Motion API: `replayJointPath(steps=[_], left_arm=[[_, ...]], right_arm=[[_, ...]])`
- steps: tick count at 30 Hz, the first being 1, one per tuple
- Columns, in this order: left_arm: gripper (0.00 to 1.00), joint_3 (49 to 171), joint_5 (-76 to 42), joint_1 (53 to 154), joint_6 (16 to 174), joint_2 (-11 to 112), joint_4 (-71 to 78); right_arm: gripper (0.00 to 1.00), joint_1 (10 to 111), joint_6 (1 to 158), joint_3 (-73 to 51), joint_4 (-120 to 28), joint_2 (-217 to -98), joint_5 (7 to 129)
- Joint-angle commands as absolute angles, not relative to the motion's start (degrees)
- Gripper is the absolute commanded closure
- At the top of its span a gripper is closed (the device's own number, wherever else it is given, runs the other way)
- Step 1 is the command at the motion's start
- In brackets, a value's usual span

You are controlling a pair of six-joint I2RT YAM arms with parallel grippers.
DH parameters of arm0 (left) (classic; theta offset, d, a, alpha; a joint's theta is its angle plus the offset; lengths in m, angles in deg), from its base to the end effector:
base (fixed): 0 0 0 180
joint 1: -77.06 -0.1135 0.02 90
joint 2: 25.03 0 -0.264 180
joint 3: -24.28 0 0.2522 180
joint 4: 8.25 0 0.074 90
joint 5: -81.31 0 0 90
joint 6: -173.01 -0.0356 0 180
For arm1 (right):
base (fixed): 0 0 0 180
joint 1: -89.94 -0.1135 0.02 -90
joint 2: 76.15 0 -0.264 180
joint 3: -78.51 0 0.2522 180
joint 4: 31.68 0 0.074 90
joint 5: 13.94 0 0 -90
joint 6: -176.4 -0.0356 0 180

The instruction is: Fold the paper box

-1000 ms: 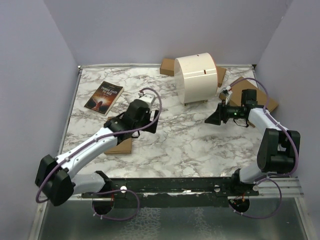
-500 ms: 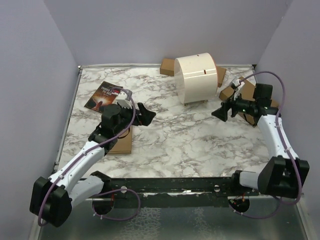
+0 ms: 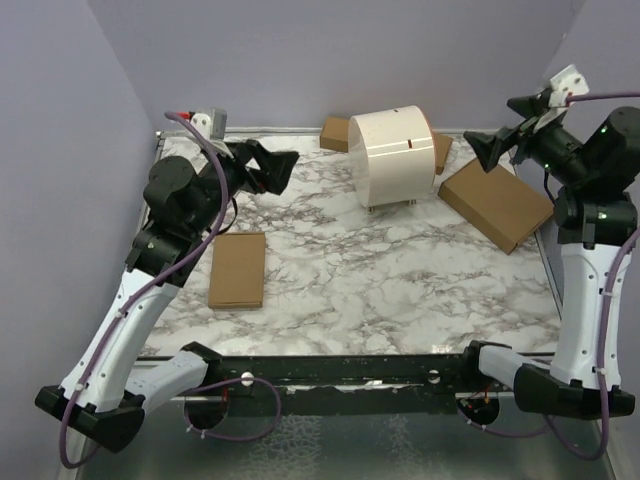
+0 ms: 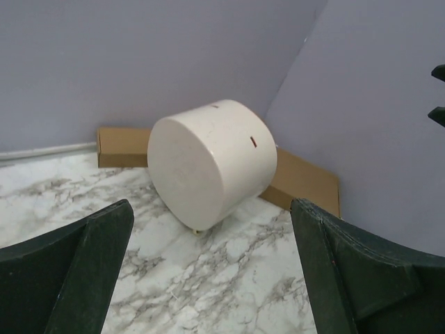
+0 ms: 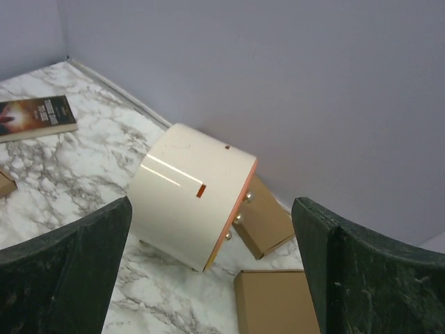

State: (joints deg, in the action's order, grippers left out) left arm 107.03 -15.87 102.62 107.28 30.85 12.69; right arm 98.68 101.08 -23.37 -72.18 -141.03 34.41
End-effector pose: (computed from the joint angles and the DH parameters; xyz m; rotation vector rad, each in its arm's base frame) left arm 0.1836 -0.0927 0.4573 0.1225 1.5141 -0.7944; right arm 0.2109 -0.0085 0.4982 -0.6254 1.4982 0.2775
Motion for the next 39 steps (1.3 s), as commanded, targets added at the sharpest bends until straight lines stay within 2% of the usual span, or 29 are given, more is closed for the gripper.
replayJointPath(steps=[1,4,9,17,39], left_arm=[[0.01,117.9,-14.7,102.2,104.3,32.9,20.7],[0.01,121.9,-15.4,102.3,104.2,33.4,21.3],[0.01,127.1,-16.0,102.3,103.9,34.0,23.5],[0.01,130.3,-15.6,102.3,103.2,33.4,26.2],[0.01,130.3,-18.0,102.3,103.8,35.1,25.8]], right_arm=[[0.01,99.0,93.6,-36.7,-76.8,-143.0,32.9],[0.01,99.0,93.6,-44.1,-79.6,-144.2,31.3],[0.01,99.0,91.4,-48.6,-82.1,-143.6,30.1],[0.01,99.0,84.4,-47.5,-83.0,-141.3,41.8],[0.01,99.2,84.7,-46.0,-83.4,-139.8,44.5]])
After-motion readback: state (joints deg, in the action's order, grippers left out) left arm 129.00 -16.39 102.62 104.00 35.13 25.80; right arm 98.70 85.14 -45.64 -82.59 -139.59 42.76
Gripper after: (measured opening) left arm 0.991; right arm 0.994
